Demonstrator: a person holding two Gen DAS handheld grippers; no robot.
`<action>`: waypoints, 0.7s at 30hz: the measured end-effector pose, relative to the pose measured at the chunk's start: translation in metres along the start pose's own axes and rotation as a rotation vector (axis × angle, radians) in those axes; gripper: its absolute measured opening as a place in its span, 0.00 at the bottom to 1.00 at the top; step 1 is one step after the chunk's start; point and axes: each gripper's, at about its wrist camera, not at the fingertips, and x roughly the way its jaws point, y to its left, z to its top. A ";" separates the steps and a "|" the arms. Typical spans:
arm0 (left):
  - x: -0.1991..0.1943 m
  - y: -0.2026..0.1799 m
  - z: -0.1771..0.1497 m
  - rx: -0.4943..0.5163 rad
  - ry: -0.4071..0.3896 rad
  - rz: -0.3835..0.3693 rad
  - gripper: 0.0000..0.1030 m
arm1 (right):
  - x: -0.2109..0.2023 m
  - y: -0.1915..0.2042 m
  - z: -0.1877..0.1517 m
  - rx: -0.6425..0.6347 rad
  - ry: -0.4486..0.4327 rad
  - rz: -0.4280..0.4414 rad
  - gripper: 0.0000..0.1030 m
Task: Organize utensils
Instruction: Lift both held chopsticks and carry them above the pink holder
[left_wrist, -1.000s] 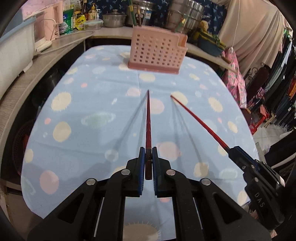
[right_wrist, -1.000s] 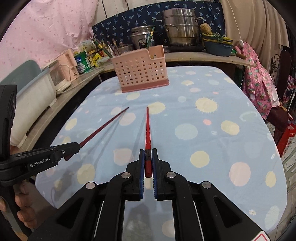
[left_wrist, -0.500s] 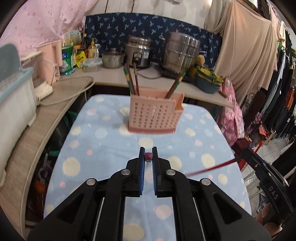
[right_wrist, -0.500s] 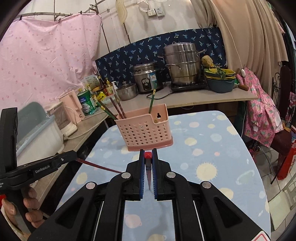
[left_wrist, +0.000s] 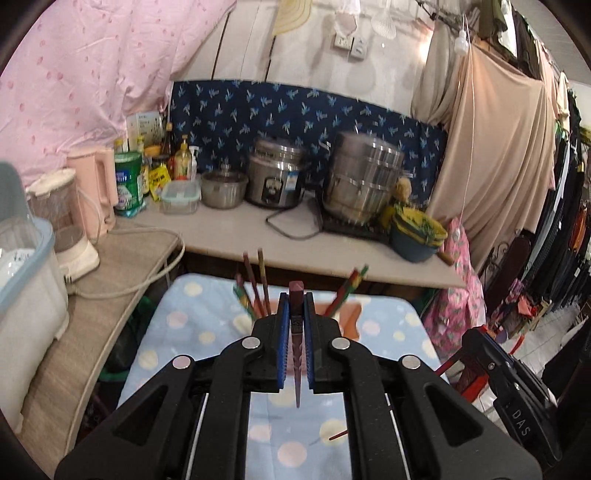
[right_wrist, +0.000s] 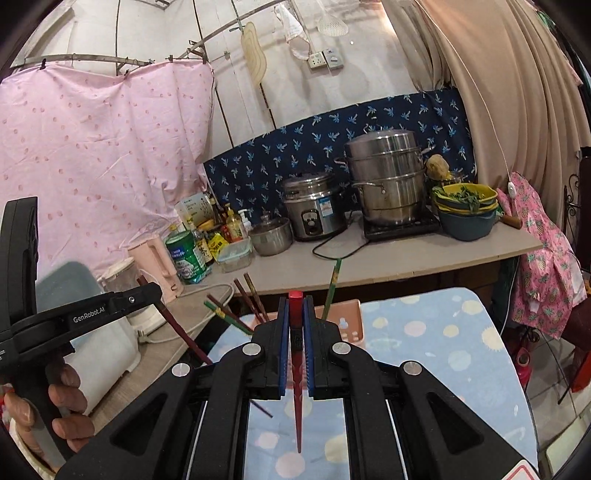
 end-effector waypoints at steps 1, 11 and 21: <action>0.001 -0.002 0.011 -0.001 -0.022 -0.001 0.07 | 0.003 0.001 0.008 -0.001 -0.016 0.002 0.07; 0.030 -0.007 0.075 0.000 -0.150 0.036 0.07 | 0.052 0.007 0.091 0.013 -0.150 -0.005 0.07; 0.091 0.011 0.072 0.007 -0.083 0.089 0.07 | 0.129 -0.009 0.076 0.051 -0.047 -0.034 0.07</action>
